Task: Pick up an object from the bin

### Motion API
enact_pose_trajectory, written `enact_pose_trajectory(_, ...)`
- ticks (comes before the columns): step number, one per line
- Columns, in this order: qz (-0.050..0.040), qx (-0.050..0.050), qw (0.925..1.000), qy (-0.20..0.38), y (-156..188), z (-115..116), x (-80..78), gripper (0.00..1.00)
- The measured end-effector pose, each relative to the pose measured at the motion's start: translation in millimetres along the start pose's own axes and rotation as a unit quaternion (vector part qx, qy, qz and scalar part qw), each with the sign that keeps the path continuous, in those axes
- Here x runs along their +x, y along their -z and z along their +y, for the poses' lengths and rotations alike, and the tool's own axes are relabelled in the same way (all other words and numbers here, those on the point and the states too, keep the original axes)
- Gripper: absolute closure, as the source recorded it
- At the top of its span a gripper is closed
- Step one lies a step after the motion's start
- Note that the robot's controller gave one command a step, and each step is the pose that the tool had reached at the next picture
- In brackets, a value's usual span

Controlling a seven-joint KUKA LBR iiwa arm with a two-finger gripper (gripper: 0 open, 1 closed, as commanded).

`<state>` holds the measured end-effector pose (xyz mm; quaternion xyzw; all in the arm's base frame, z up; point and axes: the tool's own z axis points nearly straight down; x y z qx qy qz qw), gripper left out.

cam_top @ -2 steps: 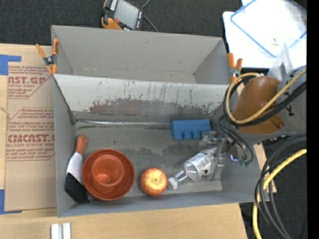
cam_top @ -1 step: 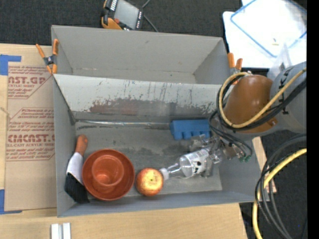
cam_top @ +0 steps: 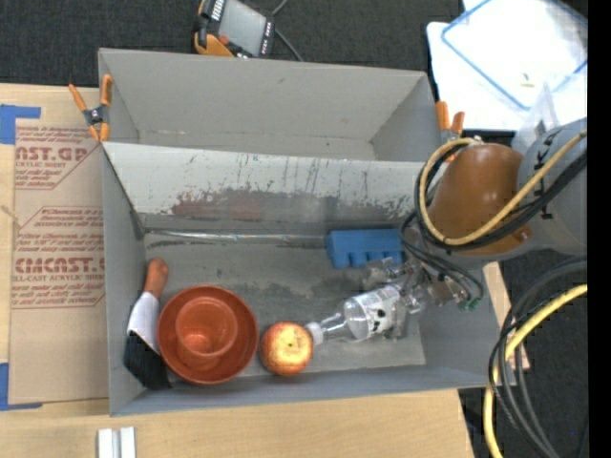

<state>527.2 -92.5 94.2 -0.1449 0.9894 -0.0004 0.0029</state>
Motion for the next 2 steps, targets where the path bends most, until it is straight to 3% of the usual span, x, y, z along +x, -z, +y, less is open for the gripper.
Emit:
enact_pose_trajectory(1,-0.0028,0.001,1.0,-0.005,62,4,14.0,1.0)
enact_pose_trajectory(2,0.0035,-0.002,0.9998,0.019,145,9,11.6,1.0)
